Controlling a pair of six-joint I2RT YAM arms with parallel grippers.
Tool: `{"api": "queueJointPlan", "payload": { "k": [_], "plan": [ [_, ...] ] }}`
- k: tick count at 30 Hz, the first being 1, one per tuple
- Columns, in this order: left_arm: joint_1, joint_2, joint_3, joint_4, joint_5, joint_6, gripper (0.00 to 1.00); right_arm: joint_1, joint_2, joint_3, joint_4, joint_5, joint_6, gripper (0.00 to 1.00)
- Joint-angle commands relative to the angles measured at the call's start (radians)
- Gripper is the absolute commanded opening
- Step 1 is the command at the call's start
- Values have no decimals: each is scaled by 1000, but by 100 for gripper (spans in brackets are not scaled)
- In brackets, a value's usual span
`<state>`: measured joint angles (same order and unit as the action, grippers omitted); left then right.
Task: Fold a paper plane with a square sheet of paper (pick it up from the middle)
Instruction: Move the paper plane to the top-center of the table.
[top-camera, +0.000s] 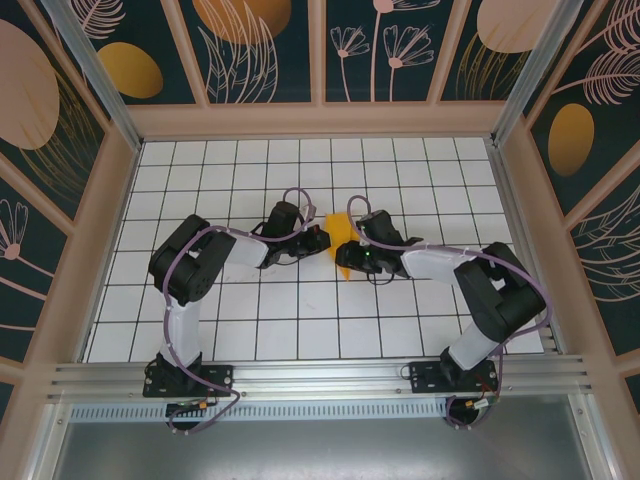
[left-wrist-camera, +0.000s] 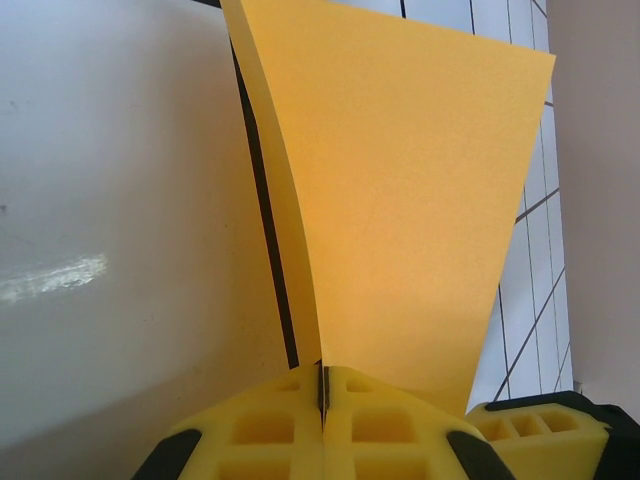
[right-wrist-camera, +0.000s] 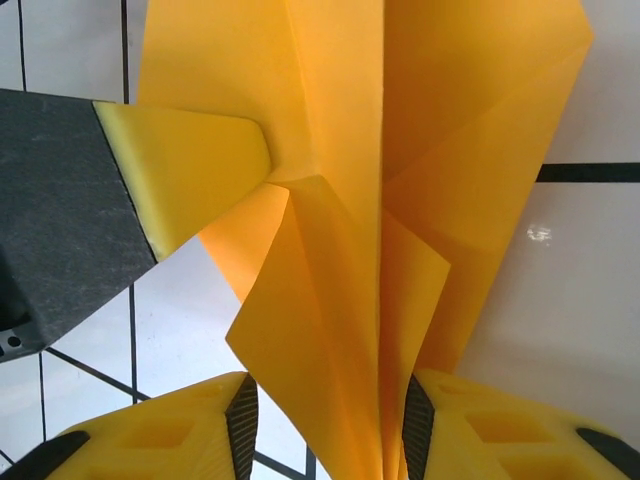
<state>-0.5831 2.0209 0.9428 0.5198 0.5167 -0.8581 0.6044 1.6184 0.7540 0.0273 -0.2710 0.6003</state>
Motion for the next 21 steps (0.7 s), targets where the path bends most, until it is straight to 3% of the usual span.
{"api": "queueJointPlan", "payload": {
  "k": [1,6,9,14,17,21],
  "plan": [
    [5,19,21,4,17,4,0,10,26,32,18,-12,-23,43],
    [6,13,22,0,20,2,0,12,64,71,5,18,-38,39],
    [6,-2,25,-22,15,8,0,15,83,92,-9,66,-46,30],
    [23,-82,73,-143,-102,36,25,24,87,106,-46,141,-52,9],
    [54,-153,49,-176,-173,37,44,34,75,120,-86,206,-61,7],
    [86,-242,9,-243,-274,49,53,50,75,160,-156,281,-78,6]
  ]
}}
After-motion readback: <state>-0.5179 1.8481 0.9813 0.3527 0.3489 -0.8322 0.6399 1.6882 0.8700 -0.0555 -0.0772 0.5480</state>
